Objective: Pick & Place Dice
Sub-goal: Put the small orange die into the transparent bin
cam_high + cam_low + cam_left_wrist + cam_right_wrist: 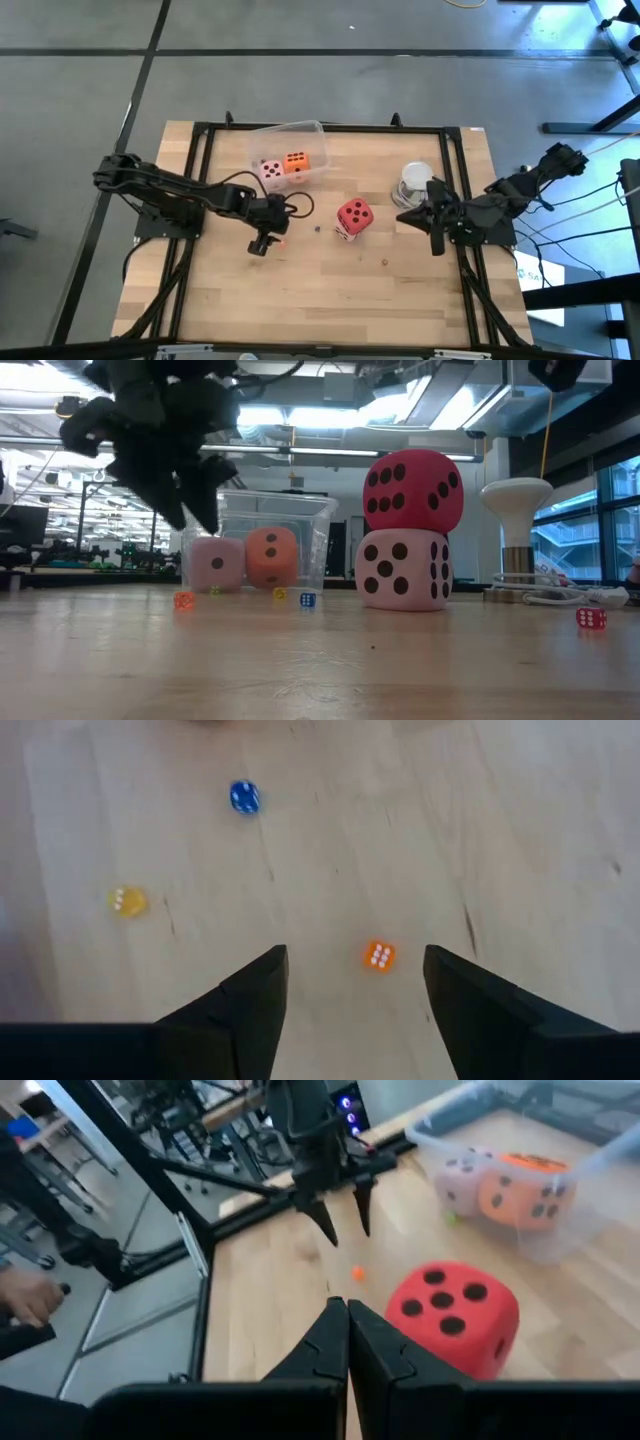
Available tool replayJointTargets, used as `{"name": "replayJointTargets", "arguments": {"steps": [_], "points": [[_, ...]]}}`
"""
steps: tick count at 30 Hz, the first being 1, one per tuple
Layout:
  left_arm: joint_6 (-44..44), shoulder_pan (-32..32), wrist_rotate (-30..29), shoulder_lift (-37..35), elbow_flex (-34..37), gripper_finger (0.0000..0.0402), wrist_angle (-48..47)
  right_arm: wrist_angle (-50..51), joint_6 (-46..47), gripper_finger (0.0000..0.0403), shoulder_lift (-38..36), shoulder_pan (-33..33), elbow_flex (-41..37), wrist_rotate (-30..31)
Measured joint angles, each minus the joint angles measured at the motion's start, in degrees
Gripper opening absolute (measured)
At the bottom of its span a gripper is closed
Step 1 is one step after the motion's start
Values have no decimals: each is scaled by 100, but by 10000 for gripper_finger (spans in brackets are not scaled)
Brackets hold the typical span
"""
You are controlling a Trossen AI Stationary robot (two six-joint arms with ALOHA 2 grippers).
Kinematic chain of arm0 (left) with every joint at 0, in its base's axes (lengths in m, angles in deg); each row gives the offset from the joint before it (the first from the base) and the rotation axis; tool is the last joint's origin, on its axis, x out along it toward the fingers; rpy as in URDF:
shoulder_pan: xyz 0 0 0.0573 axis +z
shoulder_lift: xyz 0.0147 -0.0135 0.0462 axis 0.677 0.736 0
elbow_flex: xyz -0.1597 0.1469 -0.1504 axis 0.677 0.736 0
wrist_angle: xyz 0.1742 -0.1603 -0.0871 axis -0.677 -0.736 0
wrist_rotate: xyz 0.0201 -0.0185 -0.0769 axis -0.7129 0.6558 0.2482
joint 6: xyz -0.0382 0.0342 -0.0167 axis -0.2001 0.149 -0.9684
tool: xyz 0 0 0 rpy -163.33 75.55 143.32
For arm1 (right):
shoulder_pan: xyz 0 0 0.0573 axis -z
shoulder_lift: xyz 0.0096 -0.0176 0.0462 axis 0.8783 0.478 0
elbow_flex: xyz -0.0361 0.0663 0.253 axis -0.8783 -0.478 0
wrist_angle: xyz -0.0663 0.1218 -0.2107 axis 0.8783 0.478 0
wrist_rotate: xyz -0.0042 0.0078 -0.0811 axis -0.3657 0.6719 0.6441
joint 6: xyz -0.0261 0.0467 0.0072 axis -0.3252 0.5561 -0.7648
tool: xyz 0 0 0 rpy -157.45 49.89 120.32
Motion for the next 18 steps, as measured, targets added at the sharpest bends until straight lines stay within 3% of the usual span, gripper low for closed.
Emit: {"name": "replayJointTargets", "arguments": {"steps": [6, 18], "points": [[456, -31, 443, 52, 395, 249, 533, -9, 395, 2, 20, 0, -433, -62], [1345, -74, 432, 814, 482, 251, 876, -763, 399, 2, 50, 0, -717, 215]]}}
